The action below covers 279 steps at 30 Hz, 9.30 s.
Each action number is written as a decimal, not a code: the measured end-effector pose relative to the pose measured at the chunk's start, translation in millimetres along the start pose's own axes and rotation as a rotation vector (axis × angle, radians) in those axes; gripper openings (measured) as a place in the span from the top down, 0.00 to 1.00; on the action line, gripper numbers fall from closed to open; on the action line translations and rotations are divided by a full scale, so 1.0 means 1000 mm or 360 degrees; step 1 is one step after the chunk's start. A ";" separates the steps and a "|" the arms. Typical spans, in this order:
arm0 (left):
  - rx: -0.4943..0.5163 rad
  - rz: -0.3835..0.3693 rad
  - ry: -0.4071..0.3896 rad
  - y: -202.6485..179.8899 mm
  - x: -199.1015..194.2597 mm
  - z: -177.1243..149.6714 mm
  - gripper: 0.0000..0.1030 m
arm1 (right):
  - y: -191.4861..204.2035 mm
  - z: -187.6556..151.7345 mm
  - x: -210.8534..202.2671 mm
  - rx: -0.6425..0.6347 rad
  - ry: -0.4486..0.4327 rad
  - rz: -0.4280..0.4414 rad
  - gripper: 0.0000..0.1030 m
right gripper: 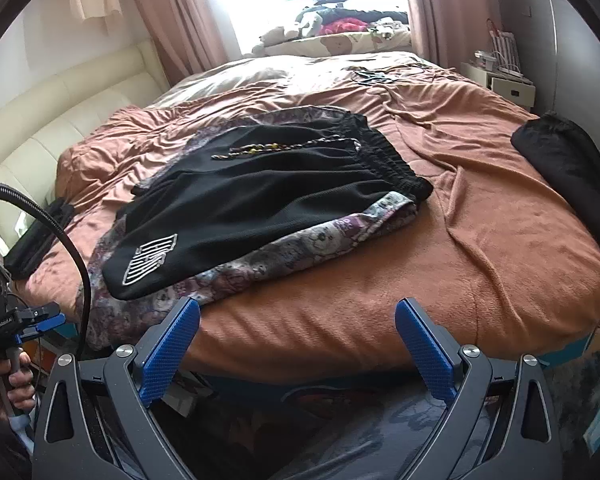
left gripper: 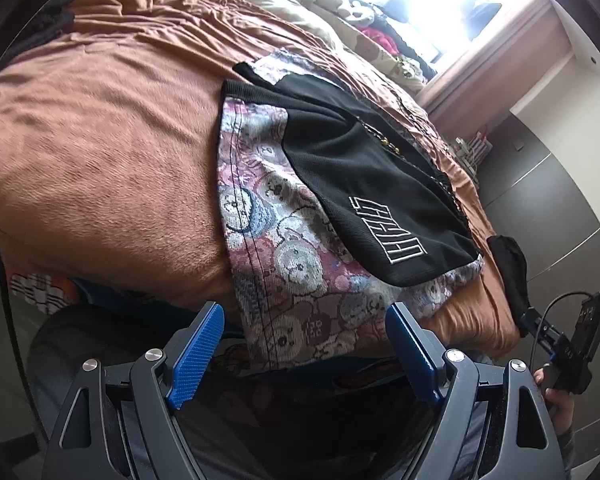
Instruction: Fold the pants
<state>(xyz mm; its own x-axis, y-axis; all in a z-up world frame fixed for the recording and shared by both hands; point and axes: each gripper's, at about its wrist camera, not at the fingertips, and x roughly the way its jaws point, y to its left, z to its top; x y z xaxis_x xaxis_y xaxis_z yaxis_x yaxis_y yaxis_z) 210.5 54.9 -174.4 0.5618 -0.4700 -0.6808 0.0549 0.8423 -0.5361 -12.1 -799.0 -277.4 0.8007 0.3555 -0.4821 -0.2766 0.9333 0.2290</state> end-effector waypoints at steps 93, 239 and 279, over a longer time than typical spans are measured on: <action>-0.0344 -0.0197 -0.0184 -0.046 -0.041 0.060 0.95 | -0.125 0.031 0.143 0.0990 0.0167 0.0413 0.51; 0.0777 0.0622 0.0269 0.010 0.249 0.384 0.92 | -0.035 0.254 0.290 -0.0089 0.0252 -0.0230 0.91; 0.0685 0.0812 0.0177 -0.012 0.336 0.500 0.92 | -0.048 0.298 0.352 0.0052 0.0233 -0.0240 0.96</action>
<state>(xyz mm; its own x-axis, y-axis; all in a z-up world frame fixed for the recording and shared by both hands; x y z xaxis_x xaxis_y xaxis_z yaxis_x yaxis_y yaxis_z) 811.3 18.9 -147.8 0.5179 0.0092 -0.8554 0.1424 0.9851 0.0969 441.2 -733.3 -205.4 0.7453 0.2178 -0.6302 -0.1401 0.9752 0.1712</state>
